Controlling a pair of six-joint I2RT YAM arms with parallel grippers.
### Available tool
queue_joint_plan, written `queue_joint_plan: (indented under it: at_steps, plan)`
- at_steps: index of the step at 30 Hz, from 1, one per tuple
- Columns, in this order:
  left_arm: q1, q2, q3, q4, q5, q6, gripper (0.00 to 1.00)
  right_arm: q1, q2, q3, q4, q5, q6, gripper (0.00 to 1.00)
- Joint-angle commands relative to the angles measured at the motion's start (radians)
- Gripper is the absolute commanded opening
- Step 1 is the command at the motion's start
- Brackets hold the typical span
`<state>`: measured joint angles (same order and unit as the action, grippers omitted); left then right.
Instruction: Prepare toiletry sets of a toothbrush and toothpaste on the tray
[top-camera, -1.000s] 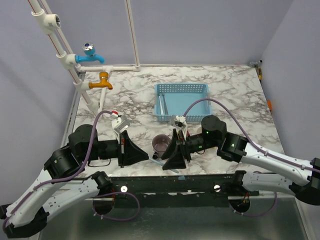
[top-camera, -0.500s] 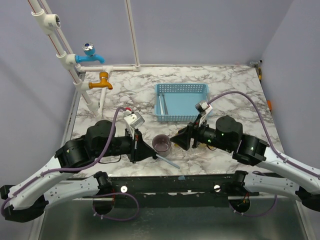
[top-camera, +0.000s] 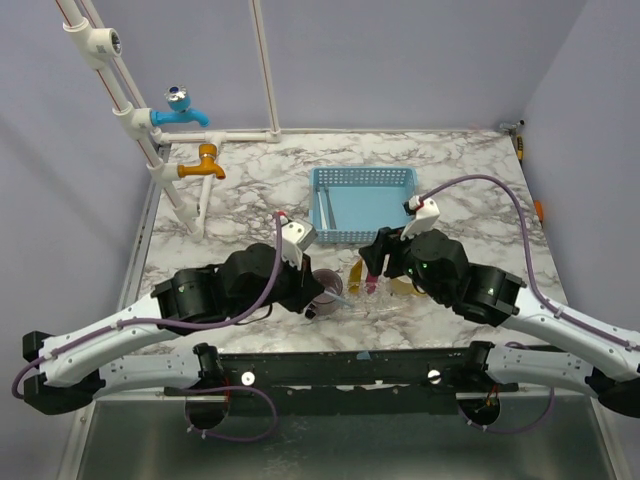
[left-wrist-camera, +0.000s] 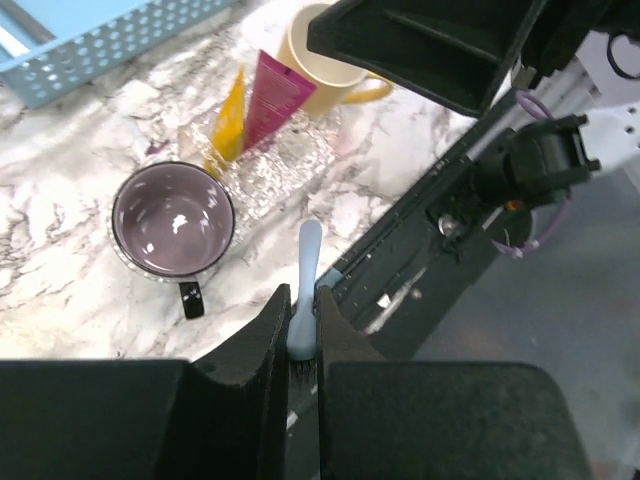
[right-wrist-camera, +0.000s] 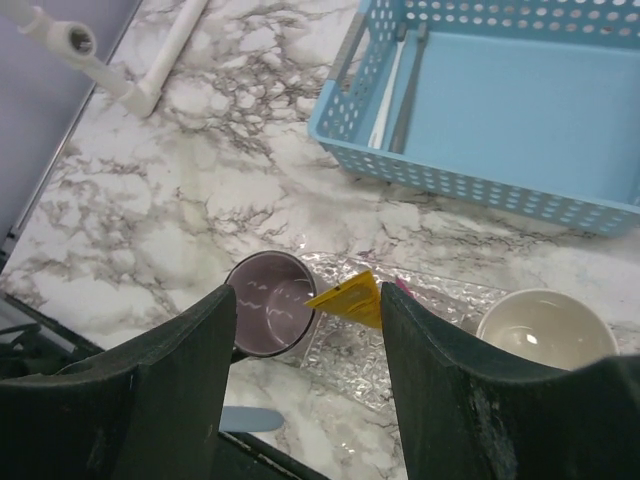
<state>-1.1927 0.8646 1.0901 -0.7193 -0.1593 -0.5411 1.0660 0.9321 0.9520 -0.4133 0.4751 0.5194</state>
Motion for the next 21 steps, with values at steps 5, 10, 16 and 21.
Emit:
queue_joint_plan:
  at_steps: [5,10,16,21]
  plan:
    - [-0.043,0.069,-0.002,0.095,-0.248,-0.006,0.00,0.004,0.044,-0.004,-0.040,0.192,0.036,0.63]
    - [-0.045,0.107,-0.014,0.136,-0.264,0.006,0.00,0.003,0.059,-0.005,-0.048,0.241,0.037,0.64]
    - [-0.053,0.144,-0.024,0.157,-0.269,0.005,0.00,-0.029,0.093,-0.009,-0.048,0.264,0.045,0.66]
    - [-0.062,0.149,-0.035,0.149,-0.278,-0.001,0.00,-0.066,0.126,-0.007,-0.042,0.249,0.044,0.66]
